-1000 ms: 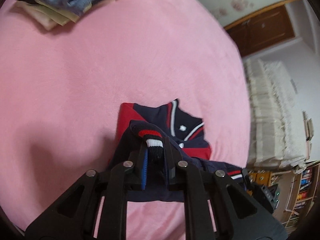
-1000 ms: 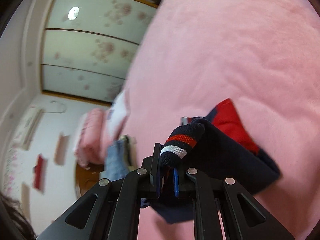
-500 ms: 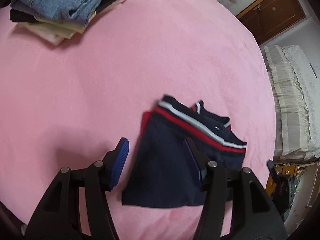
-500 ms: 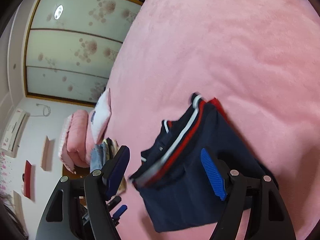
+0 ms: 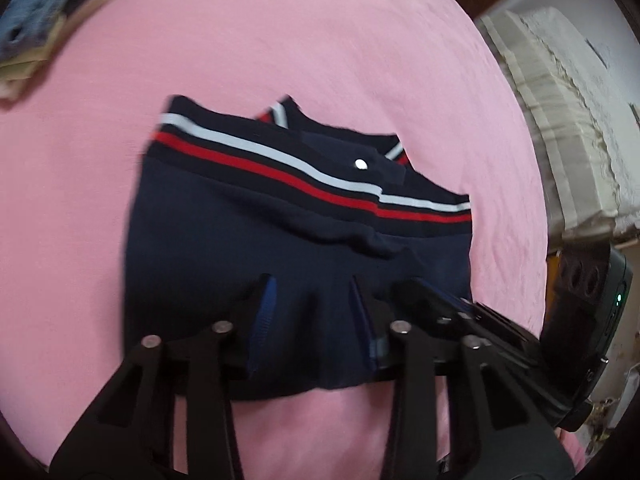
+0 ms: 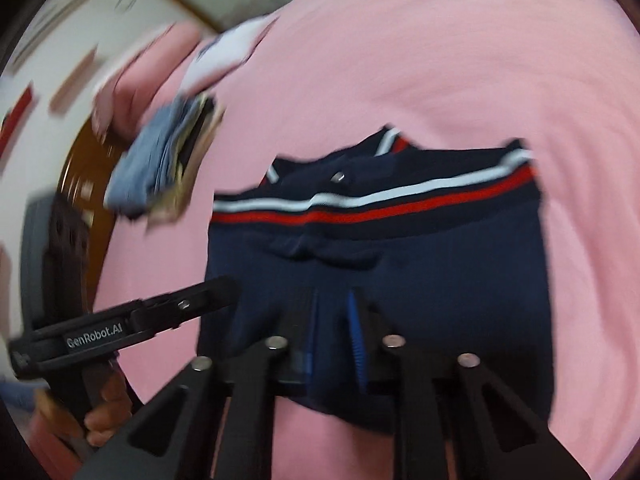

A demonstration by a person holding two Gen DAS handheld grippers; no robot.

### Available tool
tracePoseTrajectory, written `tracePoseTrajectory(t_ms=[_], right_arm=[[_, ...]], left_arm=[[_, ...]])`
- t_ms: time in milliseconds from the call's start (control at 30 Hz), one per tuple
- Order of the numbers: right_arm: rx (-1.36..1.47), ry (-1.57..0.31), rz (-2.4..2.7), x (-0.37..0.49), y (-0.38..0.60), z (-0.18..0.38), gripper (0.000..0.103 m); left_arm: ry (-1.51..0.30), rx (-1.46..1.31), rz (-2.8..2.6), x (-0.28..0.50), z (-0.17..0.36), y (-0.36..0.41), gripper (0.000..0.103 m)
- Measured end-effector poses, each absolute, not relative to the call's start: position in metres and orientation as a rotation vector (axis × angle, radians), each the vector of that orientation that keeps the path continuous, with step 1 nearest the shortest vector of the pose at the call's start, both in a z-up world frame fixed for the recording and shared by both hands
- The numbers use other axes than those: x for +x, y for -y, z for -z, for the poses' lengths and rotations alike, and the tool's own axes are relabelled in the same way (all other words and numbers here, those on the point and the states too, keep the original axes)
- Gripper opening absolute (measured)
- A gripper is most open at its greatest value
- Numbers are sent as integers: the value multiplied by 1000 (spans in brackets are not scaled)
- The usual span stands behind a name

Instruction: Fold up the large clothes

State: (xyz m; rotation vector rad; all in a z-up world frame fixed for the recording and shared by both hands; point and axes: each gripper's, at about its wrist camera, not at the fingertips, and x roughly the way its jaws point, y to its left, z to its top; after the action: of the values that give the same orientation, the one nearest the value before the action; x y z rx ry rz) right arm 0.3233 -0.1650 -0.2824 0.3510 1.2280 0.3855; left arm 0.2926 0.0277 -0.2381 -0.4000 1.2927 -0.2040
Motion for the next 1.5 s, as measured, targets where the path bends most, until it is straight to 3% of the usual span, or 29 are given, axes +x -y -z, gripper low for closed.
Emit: tracePoseTrajectory(t_ms=[300, 400, 467, 533, 733, 867, 967, 1133, 1267, 1400, 1500], right_arm=[[281, -1264, -458, 370, 147, 336, 10], [235, -1246, -463, 380, 143, 345, 0], [241, -1222, -447, 381, 153, 346, 0], [247, -1192, -346, 379, 175, 342, 0], [363, -1164, -186, 367, 238, 341, 0], [253, -1074, -57, 354, 242, 316, 0], [382, -1027, -152, 341, 242, 298, 0], [547, -1212, -447, 332, 196, 322, 0], [419, -1344, -420, 319, 174, 348, 0], [430, -1303, -302, 307, 203, 350, 0], [478, -1260, -256, 294, 240, 341, 0]], left_arm=[[-1256, -348, 120, 334, 272, -8, 31], [-1268, -371, 97, 340, 280, -13, 26], [-1256, -388, 89, 339, 281, -17, 22], [-1233, -379, 51, 333, 279, -26, 14], [-1155, -270, -206, 314, 267, -65, 14], [-1200, -300, -211, 308, 262, -79, 14], [-1217, -281, -104, 298, 254, -61, 14], [-1278, -259, 33, 273, 262, -17, 14], [-1269, -196, 2, 253, 273, -9, 14], [-1260, -232, -41, 245, 270, -23, 1], [-1260, -335, -71, 240, 271, -40, 1]])
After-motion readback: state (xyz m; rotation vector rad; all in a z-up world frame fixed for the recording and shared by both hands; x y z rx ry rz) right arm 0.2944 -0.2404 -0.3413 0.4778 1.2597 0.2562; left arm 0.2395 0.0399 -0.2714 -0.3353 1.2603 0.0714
